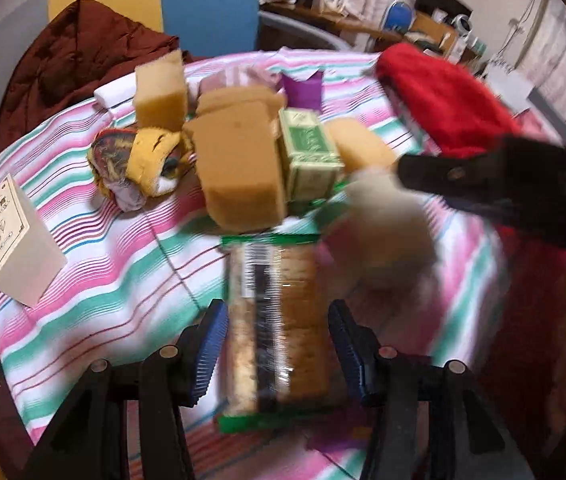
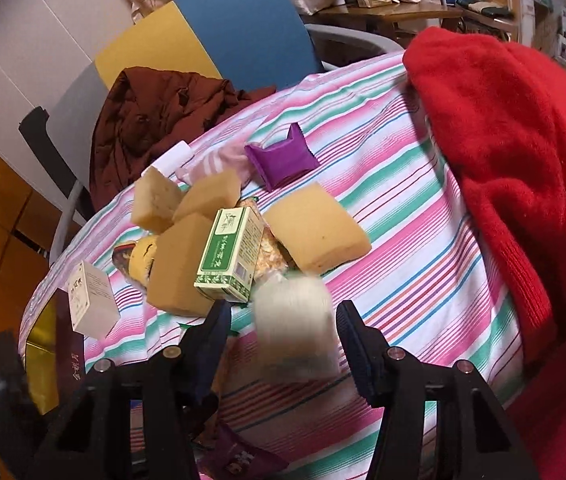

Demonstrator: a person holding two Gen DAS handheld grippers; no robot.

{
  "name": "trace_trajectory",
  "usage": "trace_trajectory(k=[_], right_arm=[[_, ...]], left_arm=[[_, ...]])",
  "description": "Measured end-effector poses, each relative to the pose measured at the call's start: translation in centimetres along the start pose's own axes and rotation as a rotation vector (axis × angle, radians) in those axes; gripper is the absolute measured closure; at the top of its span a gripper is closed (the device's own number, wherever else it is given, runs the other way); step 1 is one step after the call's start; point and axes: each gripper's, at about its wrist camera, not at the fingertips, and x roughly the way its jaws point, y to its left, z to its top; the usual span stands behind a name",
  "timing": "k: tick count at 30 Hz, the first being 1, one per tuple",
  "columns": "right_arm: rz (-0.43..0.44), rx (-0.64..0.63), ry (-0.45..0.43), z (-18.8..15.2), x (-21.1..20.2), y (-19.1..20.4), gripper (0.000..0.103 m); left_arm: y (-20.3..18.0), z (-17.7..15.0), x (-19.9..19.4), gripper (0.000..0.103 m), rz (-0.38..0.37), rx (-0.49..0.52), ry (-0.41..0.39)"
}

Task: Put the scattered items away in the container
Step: 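Close the left tool on the cracker packet while the right tool grips the beige roll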

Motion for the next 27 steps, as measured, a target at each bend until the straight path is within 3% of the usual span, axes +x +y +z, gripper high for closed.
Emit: trace_trajectory(k=[3,8,12,14,17,18,22,25,27], right_arm=[[-0.005,0.0,-0.001,0.1,0.1,0.0,0.046],[-0.047,-0.027,0.052,-0.2,0.9,0.4,0.046],[-0.11,-0.041,0.118,-0.5,2.1,0.7,0.017],[-0.126,-0.056,0.135,-0.4,2.9,0.9,0.017],[-0.139,-0.054,0.18,-0.6,4.6,0.8,0.029],[-0.152,-0.04,0.2,-0.8,5.3,0.5,0.043],[-0.174,-0.064,0.161,-1.3,5.5,0.8,0.048],[-0.127,-0.031,0.143,-1.3,5.2,0.4,0.049],[-0.079,-0.001,0.133,-1.3,4.8,0.0,0.049]], left_arm=[[0.6,-0.3,0.5,0.05,-0.035,-0.023,-0.007],[-0.3,-0.8,0.7,0.05,0.016,0.036,-0.035],[-1.5,-1.0,1.0,0.048,0.08,0.096,-0.057],[-1.2,-1.1,1.1,0.048,0.071,0.076,-0.067],[-0.9,-1.4,1.0,0.048,0.051,0.063,-0.09],[-1.0,-1.6,1.1,0.048,0.053,0.085,-0.102],[-0.8,-1.6,1.2,0.047,0.045,0.082,-0.109],[-0.7,-1.2,1.2,0.047,0.035,0.05,-0.102],[-0.7,-1.2,1.2,0.054,0.058,0.061,-0.106]])
